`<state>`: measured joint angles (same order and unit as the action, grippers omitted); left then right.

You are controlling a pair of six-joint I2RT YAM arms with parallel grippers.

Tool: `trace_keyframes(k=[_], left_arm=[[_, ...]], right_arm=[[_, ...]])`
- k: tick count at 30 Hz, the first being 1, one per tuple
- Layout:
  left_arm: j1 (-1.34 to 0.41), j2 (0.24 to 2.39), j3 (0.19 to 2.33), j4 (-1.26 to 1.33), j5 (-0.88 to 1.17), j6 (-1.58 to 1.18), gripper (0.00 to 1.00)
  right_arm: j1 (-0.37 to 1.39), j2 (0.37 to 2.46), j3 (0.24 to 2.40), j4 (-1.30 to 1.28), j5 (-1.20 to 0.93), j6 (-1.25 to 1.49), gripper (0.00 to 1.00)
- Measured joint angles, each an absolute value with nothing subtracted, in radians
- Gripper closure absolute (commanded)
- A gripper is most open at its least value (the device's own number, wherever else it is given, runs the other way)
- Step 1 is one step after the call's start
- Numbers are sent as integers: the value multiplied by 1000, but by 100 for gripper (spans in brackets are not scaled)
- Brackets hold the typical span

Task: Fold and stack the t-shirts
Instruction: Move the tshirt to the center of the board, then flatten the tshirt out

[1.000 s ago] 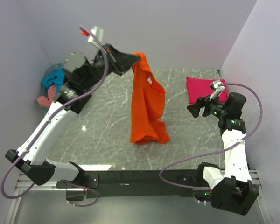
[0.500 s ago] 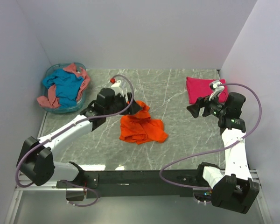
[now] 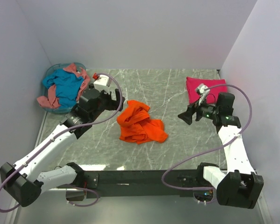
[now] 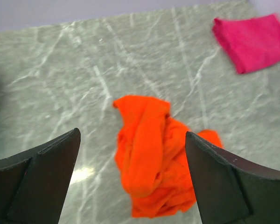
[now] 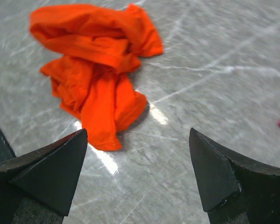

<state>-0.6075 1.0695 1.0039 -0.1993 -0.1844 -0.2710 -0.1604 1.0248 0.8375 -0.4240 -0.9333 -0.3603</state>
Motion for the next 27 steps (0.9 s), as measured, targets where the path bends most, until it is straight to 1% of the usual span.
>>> trace_keyframes(k=[5, 6, 7, 8, 11, 13, 15, 20, 22, 27], left_arm=[[-607, 996, 937, -240, -238, -194, 1], [-607, 972, 910, -245, -244, -181, 2], [-607, 949, 882, -253, -248, -171, 6], [-607, 919, 847, -251, -249, -152, 7], [-608, 842, 750, -238, -238, -94, 6], [-609, 783, 686, -224, -231, -51, 5], [-609, 718, 629, -197, -225, -6, 1], [-609, 577, 540, -127, -221, 65, 1], [-609, 562, 538, -104, -221, 72, 0], [-609, 571, 538, -79, -222, 91, 0]], right_arm=[[-19, 1025, 828, -464, -964, -559, 5], [25, 1026, 825, -476, -962, -620, 5], [65, 1029, 824, -492, -957, -673, 5], [107, 1033, 824, -503, -952, -736, 4], [183, 1075, 830, -514, -925, -888, 4], [212, 1144, 861, -530, -899, -967, 4], [247, 1231, 911, -533, -856, -1028, 4], [376, 1406, 973, -455, -739, -1087, 4], [416, 1439, 973, -424, -699, -1087, 5], [506, 1516, 980, -321, -584, -1067, 9]])
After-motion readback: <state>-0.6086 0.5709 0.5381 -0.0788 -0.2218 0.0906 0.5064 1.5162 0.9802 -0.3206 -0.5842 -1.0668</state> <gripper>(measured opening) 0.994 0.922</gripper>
